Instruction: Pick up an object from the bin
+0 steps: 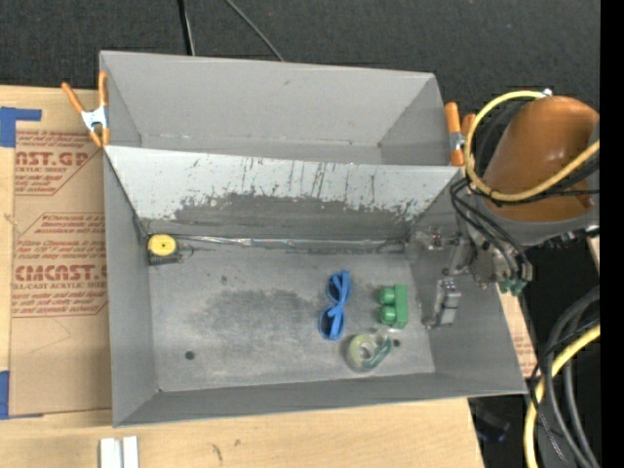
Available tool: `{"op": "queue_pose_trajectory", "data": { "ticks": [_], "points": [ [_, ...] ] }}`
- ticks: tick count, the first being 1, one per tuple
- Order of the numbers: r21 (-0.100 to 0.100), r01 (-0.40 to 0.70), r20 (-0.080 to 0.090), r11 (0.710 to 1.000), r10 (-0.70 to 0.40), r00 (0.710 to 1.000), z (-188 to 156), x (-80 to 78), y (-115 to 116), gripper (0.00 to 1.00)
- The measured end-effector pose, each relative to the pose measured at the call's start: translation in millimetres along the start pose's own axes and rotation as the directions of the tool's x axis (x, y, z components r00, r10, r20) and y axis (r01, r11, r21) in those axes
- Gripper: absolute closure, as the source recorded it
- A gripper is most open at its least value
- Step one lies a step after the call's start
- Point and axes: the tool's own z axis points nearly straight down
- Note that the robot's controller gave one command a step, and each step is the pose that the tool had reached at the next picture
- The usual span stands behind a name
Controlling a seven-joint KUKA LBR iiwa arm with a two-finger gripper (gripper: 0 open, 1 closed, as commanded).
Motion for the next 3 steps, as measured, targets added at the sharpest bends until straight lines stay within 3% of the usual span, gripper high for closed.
{"op": "queue_pose_trajectory", "data": {
  "ticks": [1,2,3],
  "points": [
    [-0.004,0.232,-0.007,0.973,-0.232,0.973,123,12.1,15,0.0],
    [0.001,0.229,-0.001,0.974,-0.229,0.974,128,15.6,-51,0.0],
    [-0.001,0.233,0.0,0.972,-0.233,0.972,128,14.9,-47,1.0]
  ]
}}
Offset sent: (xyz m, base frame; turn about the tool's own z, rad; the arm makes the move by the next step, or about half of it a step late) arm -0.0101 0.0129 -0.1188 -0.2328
